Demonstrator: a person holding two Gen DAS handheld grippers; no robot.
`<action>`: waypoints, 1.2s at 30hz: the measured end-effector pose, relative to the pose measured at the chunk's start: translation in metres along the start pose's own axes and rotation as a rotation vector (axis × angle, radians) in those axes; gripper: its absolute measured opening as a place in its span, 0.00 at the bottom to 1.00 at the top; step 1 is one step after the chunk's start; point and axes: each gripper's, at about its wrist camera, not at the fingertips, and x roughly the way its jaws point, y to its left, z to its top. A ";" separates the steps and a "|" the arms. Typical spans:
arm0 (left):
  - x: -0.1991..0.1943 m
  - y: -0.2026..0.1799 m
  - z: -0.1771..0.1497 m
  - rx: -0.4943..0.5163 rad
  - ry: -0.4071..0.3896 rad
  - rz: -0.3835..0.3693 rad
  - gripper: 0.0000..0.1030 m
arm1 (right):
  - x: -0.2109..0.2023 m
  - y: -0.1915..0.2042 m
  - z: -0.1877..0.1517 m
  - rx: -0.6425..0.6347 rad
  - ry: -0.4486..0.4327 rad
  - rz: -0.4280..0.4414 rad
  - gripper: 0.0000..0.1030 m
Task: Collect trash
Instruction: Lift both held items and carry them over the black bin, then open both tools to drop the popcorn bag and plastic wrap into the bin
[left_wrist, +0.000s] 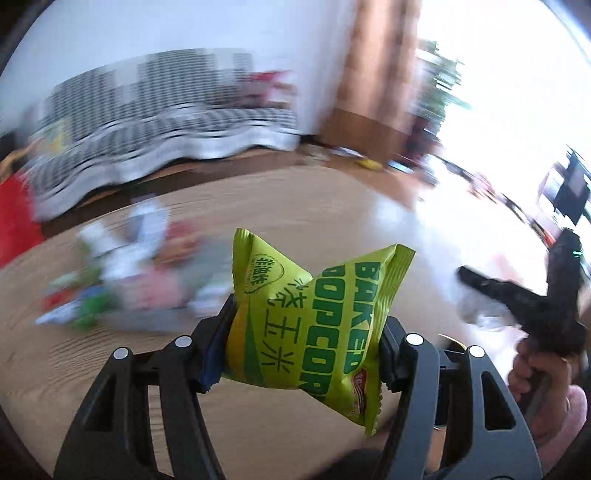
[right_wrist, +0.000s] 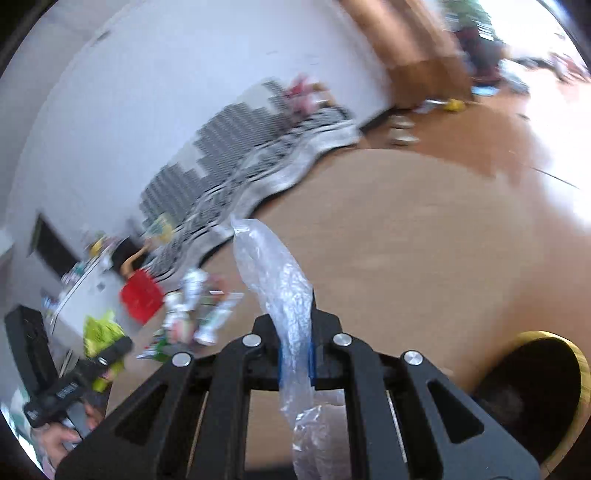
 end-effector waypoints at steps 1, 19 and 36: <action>0.006 -0.027 0.002 0.034 0.008 -0.040 0.61 | -0.020 -0.030 -0.001 0.040 -0.001 -0.027 0.08; 0.191 -0.253 -0.149 0.327 0.573 -0.255 0.60 | -0.075 -0.251 -0.074 0.446 0.104 -0.194 0.08; 0.205 -0.237 -0.130 0.118 0.473 -0.325 0.94 | -0.096 -0.271 -0.068 0.564 0.010 -0.333 0.95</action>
